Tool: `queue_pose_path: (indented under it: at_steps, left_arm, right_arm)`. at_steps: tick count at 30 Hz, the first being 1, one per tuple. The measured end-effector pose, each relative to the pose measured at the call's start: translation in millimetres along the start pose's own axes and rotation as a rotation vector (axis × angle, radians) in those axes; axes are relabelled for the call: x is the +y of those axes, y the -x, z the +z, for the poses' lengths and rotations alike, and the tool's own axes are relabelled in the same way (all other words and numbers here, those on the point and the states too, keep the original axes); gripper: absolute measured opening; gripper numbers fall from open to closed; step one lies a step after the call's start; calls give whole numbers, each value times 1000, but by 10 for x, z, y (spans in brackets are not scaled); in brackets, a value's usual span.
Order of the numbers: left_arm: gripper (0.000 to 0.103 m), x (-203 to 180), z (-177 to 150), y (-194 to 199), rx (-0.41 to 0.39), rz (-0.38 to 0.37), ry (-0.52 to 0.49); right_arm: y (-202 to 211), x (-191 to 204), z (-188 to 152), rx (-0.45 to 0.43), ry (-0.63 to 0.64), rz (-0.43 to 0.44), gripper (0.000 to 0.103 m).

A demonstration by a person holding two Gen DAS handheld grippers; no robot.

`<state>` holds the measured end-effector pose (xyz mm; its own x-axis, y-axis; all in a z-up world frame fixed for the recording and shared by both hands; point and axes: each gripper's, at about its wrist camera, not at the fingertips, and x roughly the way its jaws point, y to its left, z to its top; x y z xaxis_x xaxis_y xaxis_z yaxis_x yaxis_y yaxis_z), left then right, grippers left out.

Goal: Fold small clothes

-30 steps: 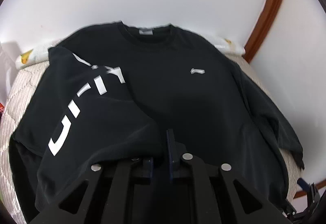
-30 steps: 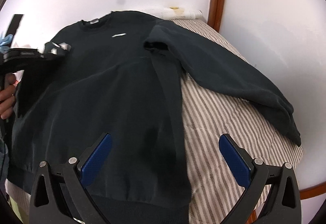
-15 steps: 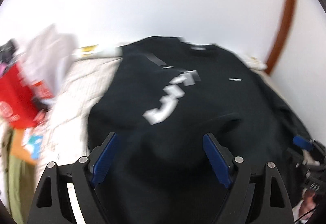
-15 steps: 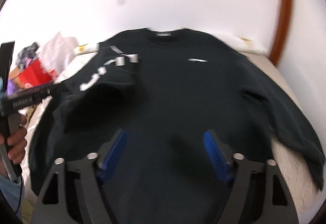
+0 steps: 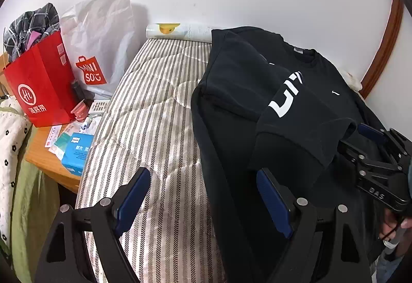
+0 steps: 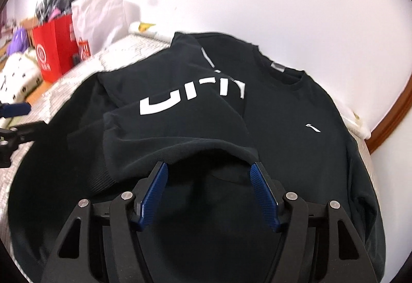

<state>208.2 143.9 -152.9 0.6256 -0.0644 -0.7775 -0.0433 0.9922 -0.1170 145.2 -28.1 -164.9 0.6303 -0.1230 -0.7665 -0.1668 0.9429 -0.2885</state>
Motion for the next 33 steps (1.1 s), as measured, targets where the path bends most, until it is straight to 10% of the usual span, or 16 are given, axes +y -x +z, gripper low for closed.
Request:
queue_pose_path:
  at_steps: [7, 8, 10, 13, 28, 33]
  left_arm:
    - [83, 15, -11, -143, 32, -11, 28]
    - [83, 12, -17, -172, 39, -12, 31]
    - [83, -5, -42, -219, 55, -7, 33]
    - [83, -18, -78, -265, 74, -2, 31]
    - [83, -75, -187, -253, 115, 1, 49]
    - [83, -120, -216, -217, 116, 5, 37]
  right_arm:
    - [-302, 87, 175, 8, 30, 8, 61]
    - [-345, 108, 206, 7, 40, 19, 55]
    - [-415, 147, 243, 17, 66, 73, 10]
    - [-462, 145, 252, 16, 69, 121, 0]
    - [6, -547, 86, -90, -63, 45, 7]
    - [9, -429, 20, -80, -23, 120, 60]
